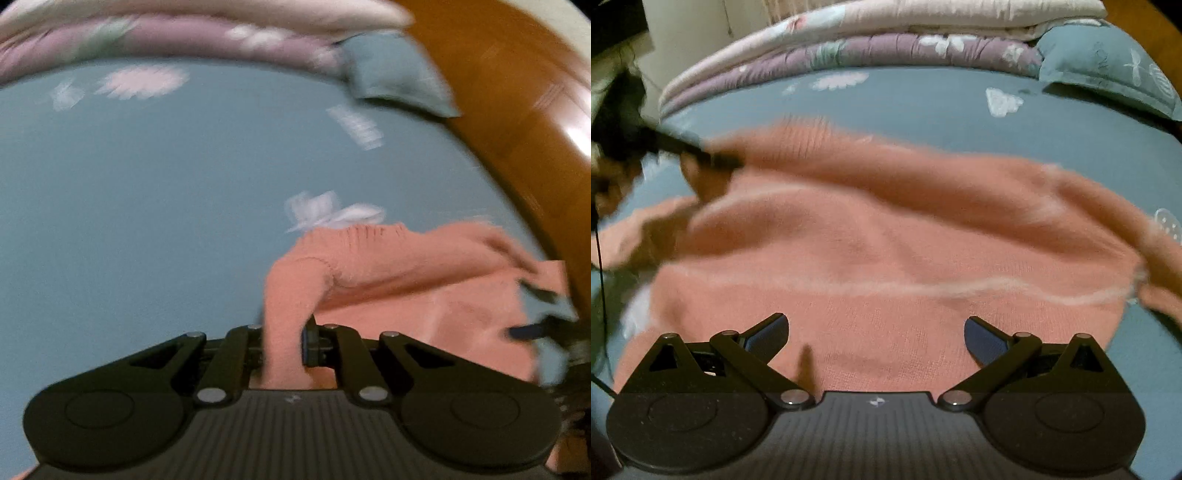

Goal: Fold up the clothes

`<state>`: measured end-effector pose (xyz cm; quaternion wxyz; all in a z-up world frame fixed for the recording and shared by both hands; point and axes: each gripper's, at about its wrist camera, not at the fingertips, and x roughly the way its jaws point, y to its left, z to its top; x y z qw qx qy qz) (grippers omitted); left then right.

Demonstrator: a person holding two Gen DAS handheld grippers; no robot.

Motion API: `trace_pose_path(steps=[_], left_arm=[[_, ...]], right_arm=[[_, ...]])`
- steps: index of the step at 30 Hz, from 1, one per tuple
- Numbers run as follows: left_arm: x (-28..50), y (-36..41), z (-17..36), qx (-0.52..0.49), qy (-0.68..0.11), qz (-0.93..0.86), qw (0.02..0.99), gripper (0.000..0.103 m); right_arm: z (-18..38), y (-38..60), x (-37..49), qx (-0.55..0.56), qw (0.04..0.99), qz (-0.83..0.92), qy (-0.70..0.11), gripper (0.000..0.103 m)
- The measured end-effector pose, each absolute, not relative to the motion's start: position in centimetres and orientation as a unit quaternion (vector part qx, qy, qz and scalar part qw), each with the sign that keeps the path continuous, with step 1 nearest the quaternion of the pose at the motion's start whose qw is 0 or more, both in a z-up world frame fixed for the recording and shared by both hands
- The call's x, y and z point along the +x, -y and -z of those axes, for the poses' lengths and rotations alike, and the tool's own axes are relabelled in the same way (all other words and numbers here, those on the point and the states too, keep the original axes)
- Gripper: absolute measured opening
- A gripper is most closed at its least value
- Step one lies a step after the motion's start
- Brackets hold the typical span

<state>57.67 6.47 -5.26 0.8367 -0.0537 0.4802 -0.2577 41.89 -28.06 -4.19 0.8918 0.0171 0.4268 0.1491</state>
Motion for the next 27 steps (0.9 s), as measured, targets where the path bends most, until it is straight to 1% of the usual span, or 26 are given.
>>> trace_pose_path(steps=[2,7,12,14,17,20,22,25,27], left_arm=[[57.9,-7.5,6.6,-0.070,-0.495,0.239,0.832,0.008],[57.5,-6.1,6.8,-0.036,-0.489,0.249,0.835,0.006],[57.7,-6.0,6.7,-0.025,-0.479,0.265,0.836,0.006],[57.8,-5.9,7.1,-0.023,-0.483,0.264,0.834,0.006],[57.9,-6.1,7.6,-0.040,-0.489,0.260,0.831,0.006],[57.9,-6.4,7.9,-0.061,-0.492,0.255,0.831,0.007],[57.8,-6.3,8.1,-0.062,-0.490,0.251,0.833,0.008],[57.7,-6.2,8.0,-0.061,-0.488,0.246,0.835,0.009],[57.7,-6.2,8.1,-0.065,-0.487,0.246,0.836,0.009]], right_arm=[[3.2,28.6,42.4,0.021,0.897,-0.150,-0.416,0.103],[0.9,29.5,44.9,0.013,0.911,-0.156,-0.382,0.103],[-0.1,30.6,50.5,-0.031,0.918,-0.159,-0.362,0.103],[0.1,31.5,53.6,-0.017,0.912,-0.167,-0.374,0.103],[0.9,33.6,58.7,0.045,0.891,-0.201,-0.405,0.103],[2.7,36.0,63.9,0.115,0.854,-0.234,-0.450,0.103],[4.2,37.3,66.7,0.136,0.829,-0.244,-0.484,0.103],[6.2,38.8,68.8,0.158,0.801,-0.244,-0.524,0.103],[6.7,38.8,68.3,0.162,0.794,-0.257,-0.527,0.103]])
